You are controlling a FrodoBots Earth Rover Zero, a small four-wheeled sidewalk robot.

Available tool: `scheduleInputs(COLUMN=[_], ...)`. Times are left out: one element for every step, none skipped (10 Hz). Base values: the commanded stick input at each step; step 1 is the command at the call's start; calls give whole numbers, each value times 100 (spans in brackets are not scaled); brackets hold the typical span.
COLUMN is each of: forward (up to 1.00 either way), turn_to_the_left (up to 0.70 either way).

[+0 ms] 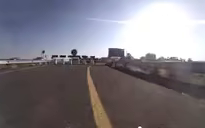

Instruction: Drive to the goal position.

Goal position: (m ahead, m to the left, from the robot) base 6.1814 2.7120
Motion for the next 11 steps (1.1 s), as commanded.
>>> scheduleInputs(forward=[70,70,70,70,70,70,70,70,70,70,70], turn_to_the_left=[0,0,0,0,0,0,0,0,0,0,0])
